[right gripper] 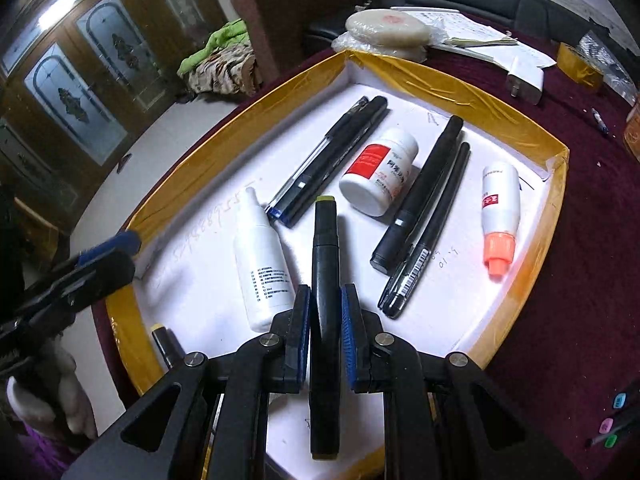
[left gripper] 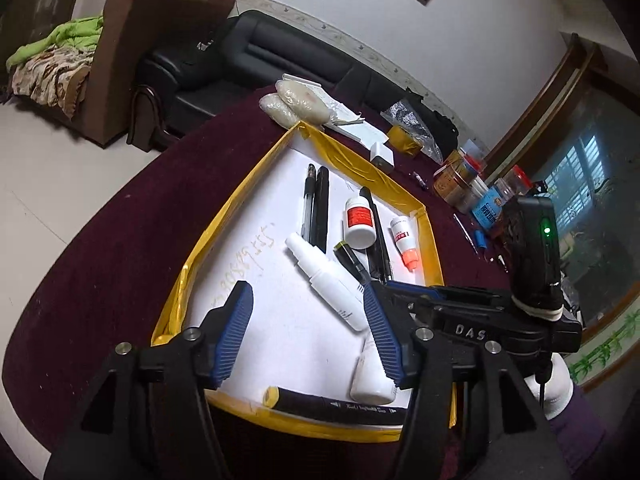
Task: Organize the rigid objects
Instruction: 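Lower the glue bottle and marker into the white tray and open both grippers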
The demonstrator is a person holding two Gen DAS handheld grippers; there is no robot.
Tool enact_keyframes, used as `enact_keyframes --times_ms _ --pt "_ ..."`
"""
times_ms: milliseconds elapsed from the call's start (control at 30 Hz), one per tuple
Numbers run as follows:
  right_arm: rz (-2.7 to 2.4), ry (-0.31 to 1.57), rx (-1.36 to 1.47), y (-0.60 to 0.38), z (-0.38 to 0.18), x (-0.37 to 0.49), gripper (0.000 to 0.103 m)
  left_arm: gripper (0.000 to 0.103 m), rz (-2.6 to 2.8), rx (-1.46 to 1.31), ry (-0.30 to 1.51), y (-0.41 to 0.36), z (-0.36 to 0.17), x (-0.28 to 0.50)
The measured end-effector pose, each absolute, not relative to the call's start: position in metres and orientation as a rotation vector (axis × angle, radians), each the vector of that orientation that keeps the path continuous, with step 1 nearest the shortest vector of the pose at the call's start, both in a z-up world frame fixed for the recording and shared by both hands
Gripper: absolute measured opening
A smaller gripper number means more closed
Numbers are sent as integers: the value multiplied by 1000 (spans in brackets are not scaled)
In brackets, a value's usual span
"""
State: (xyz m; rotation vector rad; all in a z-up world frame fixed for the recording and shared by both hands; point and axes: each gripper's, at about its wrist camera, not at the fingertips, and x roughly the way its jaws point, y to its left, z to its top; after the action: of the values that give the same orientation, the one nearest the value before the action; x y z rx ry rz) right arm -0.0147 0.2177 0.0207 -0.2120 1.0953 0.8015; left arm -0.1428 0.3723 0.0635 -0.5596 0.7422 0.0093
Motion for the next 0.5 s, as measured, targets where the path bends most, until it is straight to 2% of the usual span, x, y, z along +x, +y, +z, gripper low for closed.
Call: enact_keyframes --times_ms 133,300,500 --pt "807 1070 -150 206 31 -15 21 59 17 -587 750 371 61 -144" --pt "772 981 -125 171 50 -25 39 60 39 -601 737 365 64 -148" --pt "718 936 -40 116 56 -27 40 63 61 -602 741 351 68 -148"
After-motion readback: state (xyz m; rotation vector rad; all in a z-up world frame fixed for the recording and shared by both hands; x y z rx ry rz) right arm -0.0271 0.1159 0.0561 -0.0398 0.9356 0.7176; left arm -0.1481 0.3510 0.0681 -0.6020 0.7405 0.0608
